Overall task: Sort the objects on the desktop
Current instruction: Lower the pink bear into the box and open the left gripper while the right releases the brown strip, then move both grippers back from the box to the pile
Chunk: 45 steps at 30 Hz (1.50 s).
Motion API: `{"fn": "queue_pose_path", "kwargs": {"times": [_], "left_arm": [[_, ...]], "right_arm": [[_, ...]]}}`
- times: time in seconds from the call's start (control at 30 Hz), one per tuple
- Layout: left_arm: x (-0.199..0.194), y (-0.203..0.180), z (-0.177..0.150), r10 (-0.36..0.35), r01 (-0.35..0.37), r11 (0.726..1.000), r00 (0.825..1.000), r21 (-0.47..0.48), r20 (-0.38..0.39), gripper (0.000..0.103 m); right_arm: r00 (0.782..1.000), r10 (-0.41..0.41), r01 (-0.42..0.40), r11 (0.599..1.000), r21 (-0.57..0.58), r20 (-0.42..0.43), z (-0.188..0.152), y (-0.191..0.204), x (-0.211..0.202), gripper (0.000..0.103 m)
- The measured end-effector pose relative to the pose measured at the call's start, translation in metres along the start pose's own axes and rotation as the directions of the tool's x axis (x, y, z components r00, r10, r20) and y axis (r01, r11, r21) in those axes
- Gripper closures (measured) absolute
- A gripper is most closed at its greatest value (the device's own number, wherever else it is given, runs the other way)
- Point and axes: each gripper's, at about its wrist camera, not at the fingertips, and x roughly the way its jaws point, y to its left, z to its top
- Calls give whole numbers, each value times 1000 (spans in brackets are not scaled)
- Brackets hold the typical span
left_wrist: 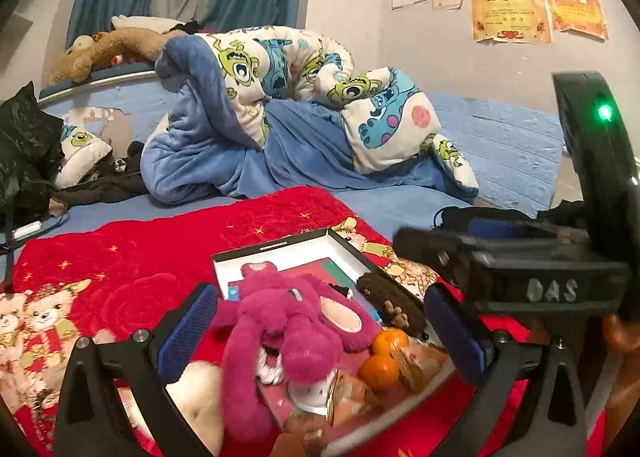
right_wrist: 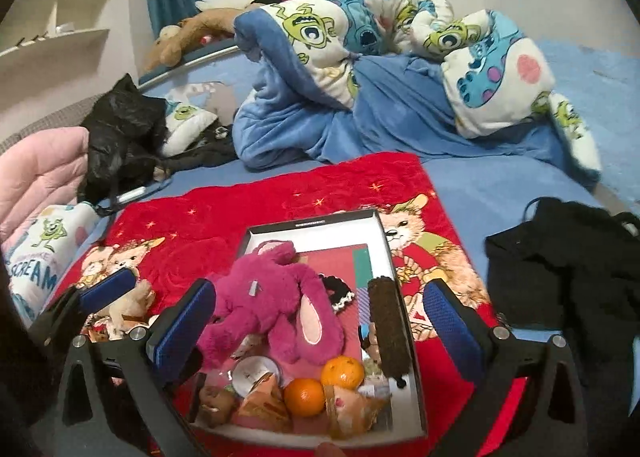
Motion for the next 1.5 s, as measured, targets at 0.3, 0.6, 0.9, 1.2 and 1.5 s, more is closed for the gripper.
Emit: {"fn": "queue_pose_path", "kwargs": {"times": [0.3,0.6,0.9,1.2,1.5], "left_arm": [[-85,55,-15,95,-95,995,995,-41,2,0],[-157,142,-60,280,-281,960,960,-13,-27,0],[-210,223,-113,416,-419,907,908,-54,-50,0],[-235,257,-148,439,-448,889,893,-93,-101,0],[-232,267,-177,429,-447,890,887,-91,-172,0]], "right_arm": [[993,92,-94,995,23,76,-22,59,-41,0],[978,180,-175,983,-54,104,-61,134,-36,0],[965,246,-233,963,-138,90,-70,213,-26,0],[970,220,-203,967,-155,105,-109,238,-25,0],[969,238,-235,971,-52,73,-124,231,-7,0]]}}
